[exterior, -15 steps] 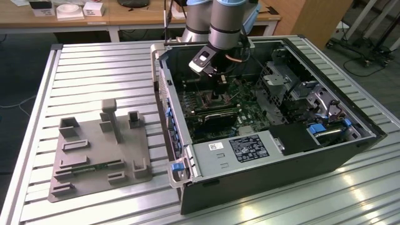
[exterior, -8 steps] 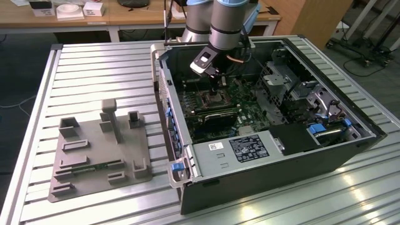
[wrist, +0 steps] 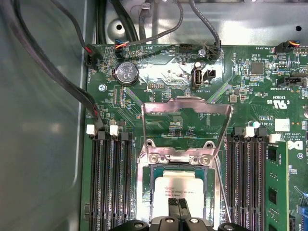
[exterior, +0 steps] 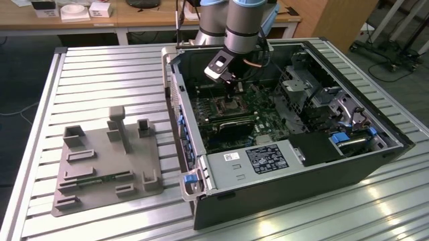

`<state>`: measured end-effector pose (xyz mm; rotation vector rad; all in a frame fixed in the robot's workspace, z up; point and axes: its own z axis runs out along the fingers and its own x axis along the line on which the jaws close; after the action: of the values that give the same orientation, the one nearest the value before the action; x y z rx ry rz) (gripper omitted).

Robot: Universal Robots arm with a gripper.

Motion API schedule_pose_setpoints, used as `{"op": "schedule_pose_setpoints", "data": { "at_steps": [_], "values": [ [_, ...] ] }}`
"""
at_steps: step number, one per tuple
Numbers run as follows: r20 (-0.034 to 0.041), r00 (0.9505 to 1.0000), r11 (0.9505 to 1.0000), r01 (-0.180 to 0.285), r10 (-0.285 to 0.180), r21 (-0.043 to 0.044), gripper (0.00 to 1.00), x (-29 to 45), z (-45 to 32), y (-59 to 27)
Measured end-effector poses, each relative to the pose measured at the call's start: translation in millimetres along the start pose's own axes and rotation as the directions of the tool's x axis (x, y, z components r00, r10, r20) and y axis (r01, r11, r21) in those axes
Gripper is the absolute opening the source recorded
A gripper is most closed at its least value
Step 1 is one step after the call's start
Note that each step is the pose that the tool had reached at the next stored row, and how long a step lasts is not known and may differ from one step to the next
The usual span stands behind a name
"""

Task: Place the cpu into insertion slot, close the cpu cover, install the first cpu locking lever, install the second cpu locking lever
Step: 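Close the cpu cover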

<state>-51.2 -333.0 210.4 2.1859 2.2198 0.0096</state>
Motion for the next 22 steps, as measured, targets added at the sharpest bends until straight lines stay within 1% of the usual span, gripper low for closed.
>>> {"op": "schedule_pose_setpoints", "data": {
  "at_steps": [9,12,18,20,22],
  "values": [
    [0.0003,1.0,1.0,0.0,0.0,0.0002,0.1,-0.1,-0.7,0.0],
    [0.0,1.0,1.0,0.0,0.0,0.0,0.1,-0.1,-4.1,0.1],
    [0.0,1.0,1.0,0.0,0.0,0.0,0.1,-0.2,-13.9,0.3],
    [0.0001,1.0,1.0,0.0,0.0,0.0001,0.1,-0.2,-15.6,0.3],
    [-0.0003,1.0,1.0,0.0,0.0,-0.0002,0.1,-0.2,-15.7,0.4]
  ]
}}
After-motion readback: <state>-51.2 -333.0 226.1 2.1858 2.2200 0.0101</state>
